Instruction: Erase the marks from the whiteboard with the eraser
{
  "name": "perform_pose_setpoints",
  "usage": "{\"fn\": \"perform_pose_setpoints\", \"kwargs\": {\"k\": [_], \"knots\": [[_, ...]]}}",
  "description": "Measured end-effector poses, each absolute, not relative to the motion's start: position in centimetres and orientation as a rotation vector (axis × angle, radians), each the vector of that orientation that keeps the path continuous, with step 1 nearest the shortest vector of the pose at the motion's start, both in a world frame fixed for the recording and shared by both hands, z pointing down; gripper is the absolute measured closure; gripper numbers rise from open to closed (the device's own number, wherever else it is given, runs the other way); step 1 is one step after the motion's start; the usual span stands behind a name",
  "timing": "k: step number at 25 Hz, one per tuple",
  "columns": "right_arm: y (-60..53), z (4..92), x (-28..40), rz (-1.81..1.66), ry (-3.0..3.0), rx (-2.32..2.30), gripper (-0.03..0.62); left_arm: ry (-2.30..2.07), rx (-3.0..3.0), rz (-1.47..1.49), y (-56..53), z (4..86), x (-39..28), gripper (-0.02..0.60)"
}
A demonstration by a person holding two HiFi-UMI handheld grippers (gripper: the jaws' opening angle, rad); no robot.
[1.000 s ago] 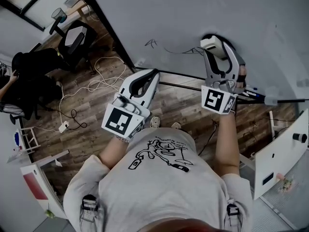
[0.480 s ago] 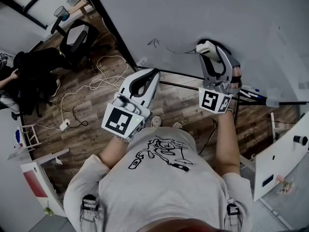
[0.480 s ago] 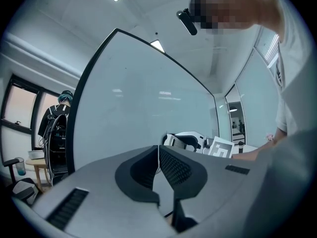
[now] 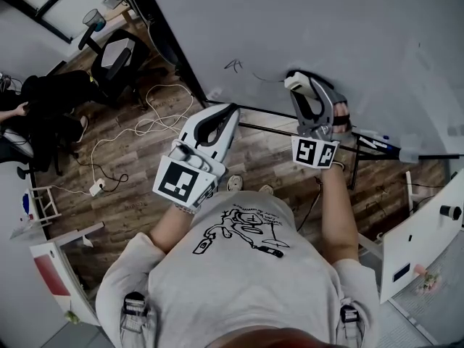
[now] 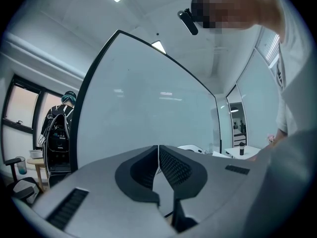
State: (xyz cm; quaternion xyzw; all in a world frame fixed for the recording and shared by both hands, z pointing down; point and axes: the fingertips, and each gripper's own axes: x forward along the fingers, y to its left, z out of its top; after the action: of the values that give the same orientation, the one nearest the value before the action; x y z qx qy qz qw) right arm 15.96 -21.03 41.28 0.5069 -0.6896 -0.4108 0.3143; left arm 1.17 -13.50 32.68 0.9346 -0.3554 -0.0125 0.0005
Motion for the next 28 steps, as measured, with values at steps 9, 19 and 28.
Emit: {"fn": "perform_pose_setpoints", "kwargs": {"k": [9, 19, 28], "knots": [[-21.4, 51.0, 13.6, -0.938, -1.832, 1.071, 0.335, -1.121, 2.923, -0.05, -13.5, 32.9, 0.8, 0.558], [-20.0, 50.6, 10.7, -0.831, -1.898, 1.063, 0.333, -1.146, 2.911, -0.049, -13.5, 32.9, -0.2, 0.558], [-18.4, 34.6, 9.6, -1.071, -1.913, 1.277, 0.333, -1.131, 2.925, -0.065, -13.5, 32.6, -0.1, 0.558]]}}
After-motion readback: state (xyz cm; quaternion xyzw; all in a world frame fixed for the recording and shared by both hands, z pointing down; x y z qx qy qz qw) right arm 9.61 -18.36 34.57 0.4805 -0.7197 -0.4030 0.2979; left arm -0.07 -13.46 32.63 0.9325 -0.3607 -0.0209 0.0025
